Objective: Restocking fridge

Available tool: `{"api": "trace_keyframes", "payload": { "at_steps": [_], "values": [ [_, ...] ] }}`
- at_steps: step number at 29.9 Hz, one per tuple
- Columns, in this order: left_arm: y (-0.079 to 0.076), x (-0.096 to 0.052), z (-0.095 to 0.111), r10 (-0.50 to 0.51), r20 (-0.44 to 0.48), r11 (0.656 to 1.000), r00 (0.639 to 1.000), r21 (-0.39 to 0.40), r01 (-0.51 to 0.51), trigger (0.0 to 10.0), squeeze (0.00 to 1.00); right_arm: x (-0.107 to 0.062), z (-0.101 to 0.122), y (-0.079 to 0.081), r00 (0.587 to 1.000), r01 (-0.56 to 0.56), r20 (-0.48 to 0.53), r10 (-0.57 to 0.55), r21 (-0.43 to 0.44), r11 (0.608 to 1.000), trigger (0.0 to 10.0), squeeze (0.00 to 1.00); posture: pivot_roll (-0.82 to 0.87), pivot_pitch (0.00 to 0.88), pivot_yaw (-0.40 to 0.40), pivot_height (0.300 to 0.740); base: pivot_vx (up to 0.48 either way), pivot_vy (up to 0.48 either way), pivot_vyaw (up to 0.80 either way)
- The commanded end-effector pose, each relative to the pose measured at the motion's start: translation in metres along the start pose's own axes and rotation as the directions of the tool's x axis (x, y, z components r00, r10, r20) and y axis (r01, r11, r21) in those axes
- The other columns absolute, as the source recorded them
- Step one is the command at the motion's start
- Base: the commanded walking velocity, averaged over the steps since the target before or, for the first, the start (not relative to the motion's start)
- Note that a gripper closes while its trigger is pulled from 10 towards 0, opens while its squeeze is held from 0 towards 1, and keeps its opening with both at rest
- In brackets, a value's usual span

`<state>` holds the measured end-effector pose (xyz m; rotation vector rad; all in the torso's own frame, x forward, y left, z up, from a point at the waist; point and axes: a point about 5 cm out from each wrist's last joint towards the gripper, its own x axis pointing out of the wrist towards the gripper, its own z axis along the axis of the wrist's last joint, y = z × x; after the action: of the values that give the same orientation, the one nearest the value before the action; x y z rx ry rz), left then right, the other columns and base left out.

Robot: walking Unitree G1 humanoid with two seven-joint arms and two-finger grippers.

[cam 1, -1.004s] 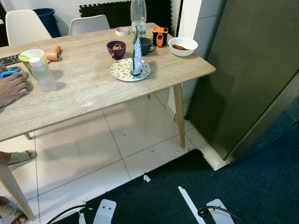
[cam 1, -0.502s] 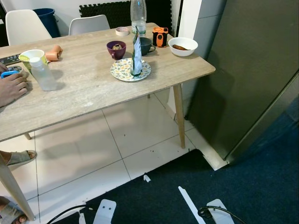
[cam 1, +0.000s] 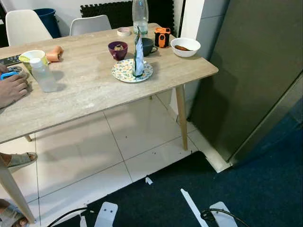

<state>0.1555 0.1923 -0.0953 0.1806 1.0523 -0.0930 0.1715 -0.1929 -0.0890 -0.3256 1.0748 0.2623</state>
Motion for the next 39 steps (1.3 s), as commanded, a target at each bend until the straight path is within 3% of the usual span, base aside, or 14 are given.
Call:
{"api": "trace_keyframes", "payload": {
  "at_steps": [1,39],
  "values": [
    [-0.0194,-0.0002,-0.0093,-0.065,-0.032,0.998,0.997,-0.01,0.065,10.0,0.0,-0.0001,-0.0105,0.0093,0.999,-0.034,-0.034,0.035,0.024,0.999,10.0,0.0,-0.03,0.107,-0.035,0.74,0.0,0.0,0.0],
    [-0.0185,-0.0003,-0.0093,-0.066,-0.033,0.998,0.997,-0.005,0.066,10.0,0.0,-0.0001,-0.0117,0.0104,0.999,-0.035,-0.036,0.036,0.032,0.999,10.0,0.0,-0.03,0.109,-0.032,0.74,0.0,0.0,0.0]
  ]
}}
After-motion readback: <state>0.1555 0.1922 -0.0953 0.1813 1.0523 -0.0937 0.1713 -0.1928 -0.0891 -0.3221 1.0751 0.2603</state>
